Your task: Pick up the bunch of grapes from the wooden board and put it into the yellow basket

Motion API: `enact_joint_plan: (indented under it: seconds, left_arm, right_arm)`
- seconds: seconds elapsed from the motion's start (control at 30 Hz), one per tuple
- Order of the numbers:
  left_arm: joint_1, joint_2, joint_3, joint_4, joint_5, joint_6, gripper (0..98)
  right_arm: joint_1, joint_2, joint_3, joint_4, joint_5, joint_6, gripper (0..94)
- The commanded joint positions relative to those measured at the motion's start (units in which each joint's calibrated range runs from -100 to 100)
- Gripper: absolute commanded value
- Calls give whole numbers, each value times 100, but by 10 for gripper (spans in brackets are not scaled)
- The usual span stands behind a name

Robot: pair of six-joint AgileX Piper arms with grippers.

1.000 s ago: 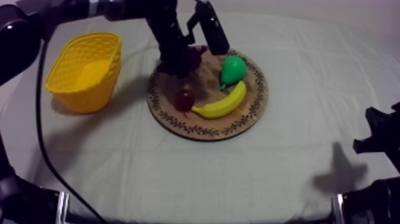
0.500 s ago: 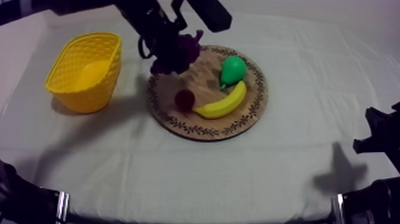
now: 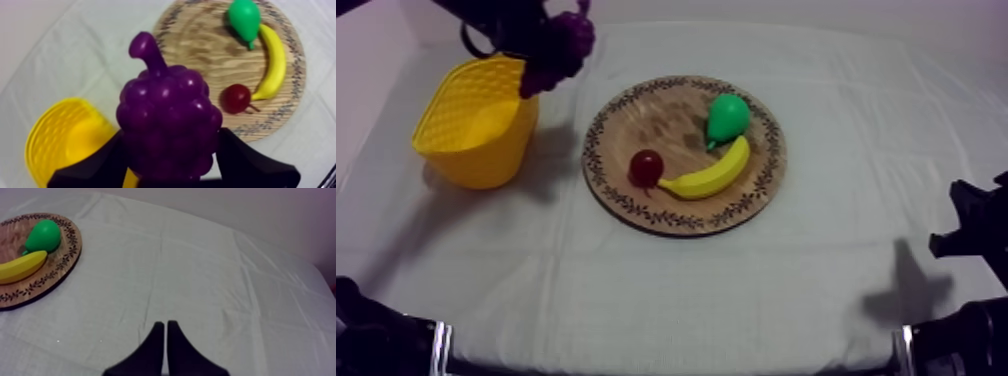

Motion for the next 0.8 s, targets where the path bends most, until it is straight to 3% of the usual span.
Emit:
enact_joint_plan:
  seconds: [0.0, 0.33, 0.77]
  left_arm:
    - [-341, -182, 149, 6, -7, -7, 515]
    - [-1264, -774, 944, 35, -33, -58, 510]
    - [-1593, 85, 226, 69, -51, -33, 526]
  right_arm:
    - [1, -2, -1, 1, 0, 4, 5]
    - [1, -2, -1, 1, 0, 4, 5]
    - [1, -2, -1, 1, 0, 4, 5]
